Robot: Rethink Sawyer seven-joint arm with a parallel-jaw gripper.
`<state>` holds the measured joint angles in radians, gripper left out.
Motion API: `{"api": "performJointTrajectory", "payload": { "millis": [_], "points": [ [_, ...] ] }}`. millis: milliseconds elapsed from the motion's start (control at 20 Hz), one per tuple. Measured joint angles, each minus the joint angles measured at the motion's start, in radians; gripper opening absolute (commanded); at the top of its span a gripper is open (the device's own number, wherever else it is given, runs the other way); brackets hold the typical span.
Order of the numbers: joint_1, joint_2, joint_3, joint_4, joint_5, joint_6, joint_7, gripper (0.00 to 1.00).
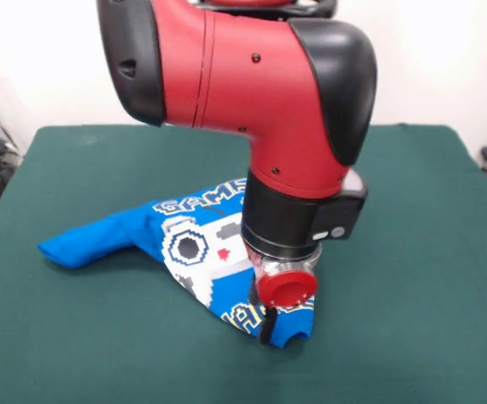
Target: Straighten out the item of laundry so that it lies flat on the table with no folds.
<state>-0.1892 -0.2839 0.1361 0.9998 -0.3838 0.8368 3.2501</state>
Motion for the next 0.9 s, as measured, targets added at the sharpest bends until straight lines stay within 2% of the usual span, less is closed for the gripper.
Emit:
{"api": "performJointTrajectory", "payload": {
  "millis": [300,650,900],
  "points": [
    [-0.032,0.000,0.064,0.000,0.025,0.005,0.000,1.00],
    [-0.042,0.000,0.095,0.000,0.025,0.011,0.000,1.00],
    [-0.040,0.001,0.108,0.000,0.023,0.076,0.000,1.00]
  ]
}}
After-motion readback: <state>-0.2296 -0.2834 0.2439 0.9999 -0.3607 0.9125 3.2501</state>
